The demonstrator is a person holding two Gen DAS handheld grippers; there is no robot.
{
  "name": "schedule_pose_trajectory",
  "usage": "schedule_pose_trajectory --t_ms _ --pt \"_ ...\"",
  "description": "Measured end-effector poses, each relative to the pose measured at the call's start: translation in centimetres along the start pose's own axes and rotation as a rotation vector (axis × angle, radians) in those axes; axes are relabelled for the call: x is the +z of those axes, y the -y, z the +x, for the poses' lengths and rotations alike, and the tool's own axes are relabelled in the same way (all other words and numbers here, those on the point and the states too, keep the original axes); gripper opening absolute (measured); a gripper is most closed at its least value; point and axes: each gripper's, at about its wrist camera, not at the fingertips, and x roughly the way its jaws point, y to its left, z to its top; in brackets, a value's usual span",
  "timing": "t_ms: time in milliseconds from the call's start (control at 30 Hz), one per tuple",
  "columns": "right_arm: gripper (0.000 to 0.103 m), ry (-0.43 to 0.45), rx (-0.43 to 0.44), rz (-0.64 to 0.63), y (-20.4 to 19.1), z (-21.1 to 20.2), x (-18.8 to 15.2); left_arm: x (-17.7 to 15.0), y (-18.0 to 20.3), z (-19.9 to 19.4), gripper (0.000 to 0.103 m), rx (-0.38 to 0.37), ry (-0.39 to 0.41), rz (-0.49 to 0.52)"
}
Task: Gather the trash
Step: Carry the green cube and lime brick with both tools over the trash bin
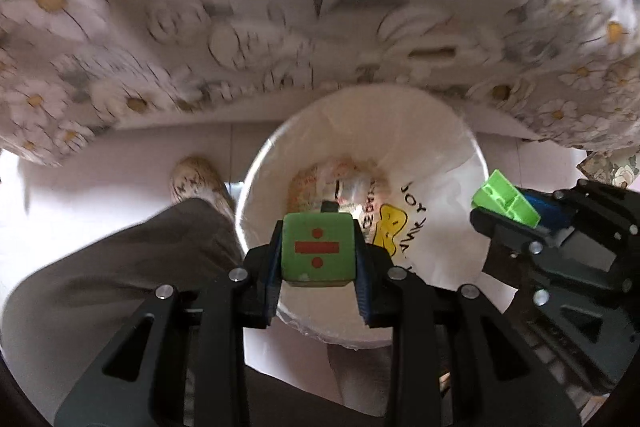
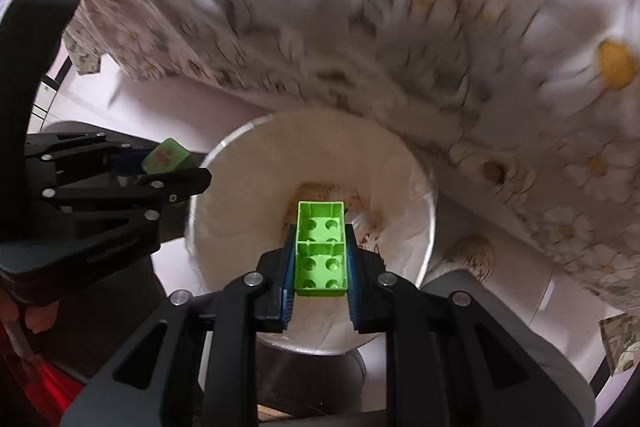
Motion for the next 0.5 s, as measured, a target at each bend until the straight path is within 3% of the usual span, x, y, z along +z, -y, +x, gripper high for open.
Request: schedule_pose_trajectory --t_ms 500 --pt "0.023 -0.202 0.034 0.098 1.8 8.7 0.4 1.7 0.1 7.4 0.031 0.007 -0.167 -0.019"
